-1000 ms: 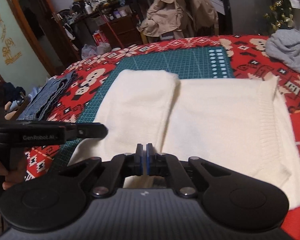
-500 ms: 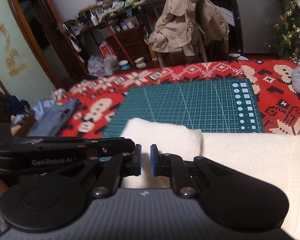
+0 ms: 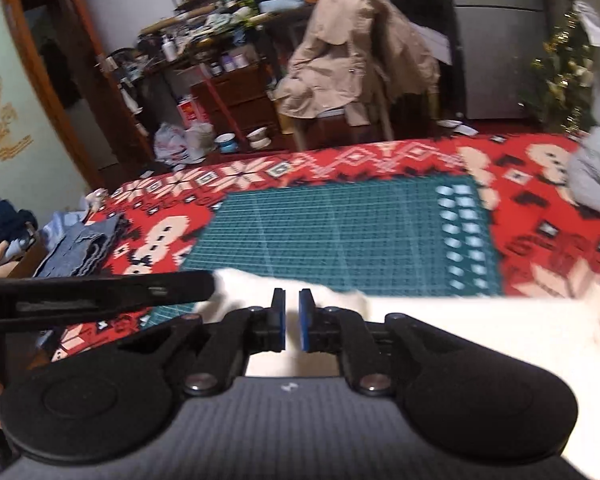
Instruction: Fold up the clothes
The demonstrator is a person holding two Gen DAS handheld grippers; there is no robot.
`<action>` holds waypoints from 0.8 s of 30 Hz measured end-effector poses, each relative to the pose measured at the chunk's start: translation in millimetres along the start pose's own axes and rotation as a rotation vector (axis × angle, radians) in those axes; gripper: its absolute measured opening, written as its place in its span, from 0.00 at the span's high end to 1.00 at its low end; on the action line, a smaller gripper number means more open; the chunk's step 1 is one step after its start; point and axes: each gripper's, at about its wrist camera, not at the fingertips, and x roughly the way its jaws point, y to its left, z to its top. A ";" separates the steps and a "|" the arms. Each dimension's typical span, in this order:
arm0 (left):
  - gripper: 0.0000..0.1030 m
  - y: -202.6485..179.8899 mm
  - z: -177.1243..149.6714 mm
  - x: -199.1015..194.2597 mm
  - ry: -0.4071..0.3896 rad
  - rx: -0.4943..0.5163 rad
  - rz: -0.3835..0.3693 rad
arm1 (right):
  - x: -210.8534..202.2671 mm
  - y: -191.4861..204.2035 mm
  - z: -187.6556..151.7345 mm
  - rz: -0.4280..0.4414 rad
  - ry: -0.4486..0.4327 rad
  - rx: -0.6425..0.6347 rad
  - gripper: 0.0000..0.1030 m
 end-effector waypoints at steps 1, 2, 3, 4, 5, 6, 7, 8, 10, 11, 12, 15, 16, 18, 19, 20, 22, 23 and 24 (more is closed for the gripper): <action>0.93 0.9 -1.6 5.3 0.014 0.020 0.029 | 6.0 0.9 1.4 -0.014 0.010 -0.008 0.92; 0.93 2.7 -3.2 6.9 0.013 0.028 0.034 | 12.1 -0.3 1.7 -0.043 0.024 -0.014 0.95; 0.93 4.5 -4.2 5.5 0.006 0.020 0.029 | 16.7 -2.8 1.4 -0.064 0.029 -0.016 0.97; 0.95 5.8 -4.5 1.9 0.001 0.012 0.030 | 18.8 -7.4 0.6 -0.072 0.026 -0.005 1.00; 0.96 7.0 -4.9 -1.7 -0.004 0.003 0.031 | 18.8 -11.9 0.0 -0.070 0.021 0.015 1.00; 0.96 8.3 -5.3 -5.3 -0.009 -0.005 0.032 | 17.8 -15.4 -0.4 -0.065 0.016 0.033 1.00; 0.96 8.9 -5.8 -9.4 -0.014 -0.012 0.031 | 15.8 -17.0 -0.5 -0.071 0.007 0.040 1.00; 0.96 8.4 -6.6 -14.6 -0.019 -0.015 0.026 | 11.8 -16.3 -1.1 -0.085 -0.008 0.034 1.00; 0.94 7.1 -8.3 -24.8 -0.027 -0.020 0.010 | 1.7 -14.7 -3.3 -0.099 -0.037 0.031 1.00; 0.94 5.7 -9.8 -29.3 -0.025 -0.019 -0.017 | -4.4 -15.2 -4.1 -0.100 -0.045 0.038 0.96; 0.94 3.6 -11.9 -33.5 -0.018 -0.017 -0.044 | -10.5 -15.8 -4.6 -0.090 -0.053 0.050 0.96; 0.94 -7.3 -19.8 -41.5 0.018 0.018 -0.107 | -29.1 -11.5 -9.9 -0.004 -0.045 0.076 0.96; 0.94 -12.2 -23.4 -41.7 0.036 0.038 -0.108 | -35.3 -7.4 -14.0 0.019 -0.033 0.064 0.95; 0.94 -17.7 -34.3 -40.8 0.075 0.064 -0.111 | -43.7 1.0 -25.4 0.057 0.006 0.044 0.93; 0.94 -19.2 -40.4 -40.7 0.092 0.071 -0.109 | -45.9 5.2 -31.9 0.070 0.026 0.036 0.93; 0.94 -20.6 -46.4 -40.6 0.109 0.078 -0.107 | -47.5 8.7 -39.1 0.069 0.047 0.025 0.93; 0.94 -24.5 -58.5 -43.9 0.133 0.100 -0.108 | -52.4 11.5 -55.3 0.042 0.084 0.003 0.93; 0.94 -26.8 -63.3 -47.7 0.136 0.114 -0.108 | -55.8 9.7 -62.7 0.035 0.093 0.002 0.93; 0.94 -29.0 -67.0 -51.9 0.139 0.128 -0.107 | -61.0 8.1 -68.8 0.031 0.099 0.001 0.94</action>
